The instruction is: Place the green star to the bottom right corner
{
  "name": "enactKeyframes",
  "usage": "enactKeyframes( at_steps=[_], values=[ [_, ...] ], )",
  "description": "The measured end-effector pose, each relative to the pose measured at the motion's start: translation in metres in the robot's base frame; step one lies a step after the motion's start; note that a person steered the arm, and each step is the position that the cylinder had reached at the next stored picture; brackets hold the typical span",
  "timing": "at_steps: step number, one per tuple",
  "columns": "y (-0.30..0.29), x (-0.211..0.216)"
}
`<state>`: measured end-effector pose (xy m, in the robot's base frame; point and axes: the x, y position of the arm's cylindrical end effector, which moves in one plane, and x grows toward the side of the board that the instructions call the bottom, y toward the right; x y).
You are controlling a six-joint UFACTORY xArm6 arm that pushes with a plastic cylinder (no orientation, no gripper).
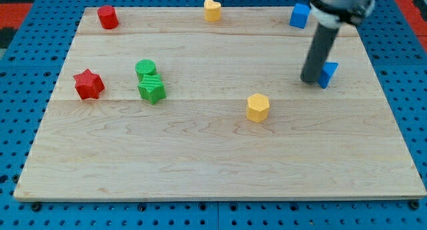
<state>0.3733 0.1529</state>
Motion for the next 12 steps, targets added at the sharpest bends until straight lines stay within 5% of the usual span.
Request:
enactKeyframes(
  at_steps=[1,3,5,7,8,9,10,12],
  values=[
    [-0.075,-0.029],
    [-0.088,-0.038],
    [-0.168,-0.061],
    [-0.252,-0.013],
    [-0.27,-0.004],
    [-0.292,-0.04],
    [-0.321,-0.008],
    [-0.301,0.037]
  ],
)
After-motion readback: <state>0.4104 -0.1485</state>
